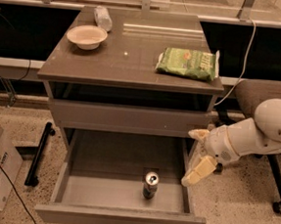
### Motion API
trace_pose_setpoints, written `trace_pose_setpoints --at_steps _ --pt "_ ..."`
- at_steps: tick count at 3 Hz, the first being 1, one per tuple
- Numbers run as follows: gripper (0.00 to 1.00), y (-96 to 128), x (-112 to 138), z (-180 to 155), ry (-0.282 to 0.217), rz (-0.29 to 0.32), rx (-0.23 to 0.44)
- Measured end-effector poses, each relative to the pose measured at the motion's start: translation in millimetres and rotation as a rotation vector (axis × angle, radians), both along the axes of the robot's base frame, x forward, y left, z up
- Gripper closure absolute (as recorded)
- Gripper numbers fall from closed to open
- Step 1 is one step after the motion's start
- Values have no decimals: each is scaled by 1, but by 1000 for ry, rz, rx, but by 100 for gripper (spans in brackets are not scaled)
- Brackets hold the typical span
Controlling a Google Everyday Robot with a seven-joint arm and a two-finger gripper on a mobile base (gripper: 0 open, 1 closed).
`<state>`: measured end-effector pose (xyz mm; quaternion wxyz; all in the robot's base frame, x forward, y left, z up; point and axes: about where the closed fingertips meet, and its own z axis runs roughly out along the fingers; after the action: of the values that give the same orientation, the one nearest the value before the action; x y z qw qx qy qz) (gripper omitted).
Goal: Pick redbull can from middle drawer and place on counter
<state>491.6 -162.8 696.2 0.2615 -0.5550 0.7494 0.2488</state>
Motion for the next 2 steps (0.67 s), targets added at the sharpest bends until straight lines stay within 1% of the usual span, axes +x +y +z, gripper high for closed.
trace_pose_setpoints --at_steps 1,2 --pt "0 1 0 -7 11 3 5" --pt "0 7 5 -17 -2 -31 43"
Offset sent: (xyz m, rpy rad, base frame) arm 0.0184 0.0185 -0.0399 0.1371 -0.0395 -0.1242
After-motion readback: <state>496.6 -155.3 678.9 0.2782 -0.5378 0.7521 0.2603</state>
